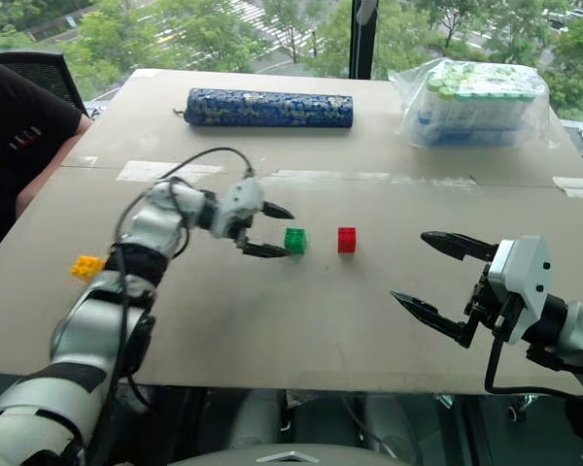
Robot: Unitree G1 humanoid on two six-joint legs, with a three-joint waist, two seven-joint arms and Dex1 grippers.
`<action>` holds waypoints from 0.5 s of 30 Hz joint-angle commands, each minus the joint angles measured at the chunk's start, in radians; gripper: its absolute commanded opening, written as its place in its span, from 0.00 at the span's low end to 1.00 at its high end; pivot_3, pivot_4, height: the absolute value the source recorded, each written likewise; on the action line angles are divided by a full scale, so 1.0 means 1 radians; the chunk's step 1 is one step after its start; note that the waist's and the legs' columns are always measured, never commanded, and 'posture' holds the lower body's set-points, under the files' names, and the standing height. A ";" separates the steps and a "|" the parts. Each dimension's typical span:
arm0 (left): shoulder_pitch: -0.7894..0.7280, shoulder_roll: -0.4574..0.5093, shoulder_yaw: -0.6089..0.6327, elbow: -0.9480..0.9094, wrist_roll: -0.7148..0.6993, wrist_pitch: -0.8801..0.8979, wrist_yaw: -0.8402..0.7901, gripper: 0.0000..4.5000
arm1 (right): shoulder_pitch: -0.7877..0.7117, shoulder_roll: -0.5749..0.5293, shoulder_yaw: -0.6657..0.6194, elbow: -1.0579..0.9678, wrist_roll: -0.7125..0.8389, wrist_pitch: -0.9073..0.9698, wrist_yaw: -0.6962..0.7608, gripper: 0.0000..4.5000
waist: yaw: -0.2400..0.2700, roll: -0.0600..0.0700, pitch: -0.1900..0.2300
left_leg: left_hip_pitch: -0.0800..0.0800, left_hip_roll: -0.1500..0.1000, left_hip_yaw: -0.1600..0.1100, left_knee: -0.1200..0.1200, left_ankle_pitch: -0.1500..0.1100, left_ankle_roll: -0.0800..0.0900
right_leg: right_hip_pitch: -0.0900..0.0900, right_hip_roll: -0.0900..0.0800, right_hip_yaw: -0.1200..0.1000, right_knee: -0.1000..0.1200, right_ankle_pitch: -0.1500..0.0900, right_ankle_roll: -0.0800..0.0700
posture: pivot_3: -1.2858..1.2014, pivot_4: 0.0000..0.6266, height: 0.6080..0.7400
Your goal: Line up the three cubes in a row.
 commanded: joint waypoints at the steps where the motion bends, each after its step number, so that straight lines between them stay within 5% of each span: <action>1: 0.187 0.120 0.165 -0.447 -0.156 0.325 0.107 0.94 | -0.062 -0.005 0.048 0.018 0.017 -0.021 0.029 1.00 | -0.006 0.000 0.000 | 0.000 0.000 -0.001 0.000 0.000 0.000 | 0.000 0.000 0.000 0.000 0.000 0.000 | 0.52 0.24 1.00; 7: 0.573 0.184 0.562 -1.007 -0.297 0.841 0.459 0.94 | -0.207 -0.001 0.160 0.120 0.025 -0.032 0.115 1.00 | 0.002 0.000 0.000 | 0.002 -0.001 -0.001 0.001 0.000 0.000 | 0.001 -0.002 -0.001 0.002 0.000 0.000 | 0.52 0.24 1.00; 15: 0.870 0.173 0.910 -1.062 -0.322 1.008 0.642 0.94 | -0.326 0.011 0.250 0.210 0.031 -0.027 0.195 1.00 | 0.007 -0.001 0.000 | 0.003 -0.002 -0.002 0.001 0.000 0.000 | 0.002 -0.003 -0.002 0.003 0.000 0.000 | 0.52 0.24 1.00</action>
